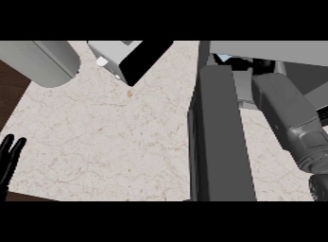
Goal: Pick up the milk, place it into the microwave and close the microwave
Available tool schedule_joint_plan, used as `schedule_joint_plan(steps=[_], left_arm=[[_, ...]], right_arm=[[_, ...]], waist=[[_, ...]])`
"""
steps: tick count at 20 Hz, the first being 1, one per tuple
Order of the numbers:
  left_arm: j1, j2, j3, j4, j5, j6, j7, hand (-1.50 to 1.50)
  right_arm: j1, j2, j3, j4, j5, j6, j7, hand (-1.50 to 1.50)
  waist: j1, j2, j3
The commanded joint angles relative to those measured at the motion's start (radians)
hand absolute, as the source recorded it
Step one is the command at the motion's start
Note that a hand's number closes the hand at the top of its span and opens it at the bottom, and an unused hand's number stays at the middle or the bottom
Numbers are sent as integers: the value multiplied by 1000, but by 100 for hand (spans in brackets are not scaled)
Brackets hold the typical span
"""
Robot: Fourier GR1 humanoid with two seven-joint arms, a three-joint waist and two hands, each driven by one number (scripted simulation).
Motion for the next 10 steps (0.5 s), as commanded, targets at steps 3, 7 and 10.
schedule_joint_plan(steps=[3, 7, 10], left_arm=[[-19, 18, 5, 6, -40, 1, -5, -150], [-55, 15, -15, 15, -69, 16, 5, -150], [-69, 22, -25, 29, -81, 13, 17, -150]], right_arm=[[-36, -42, 73, 50, 98, -188, 33, -150], [-34, -35, 78, 62, 109, -233, 27, -150], [-50, -15, 74, 64, 107, -265, 37, -150]], waist=[[34, 8, -3], [31, 20, 0], [36, 22, 1]])
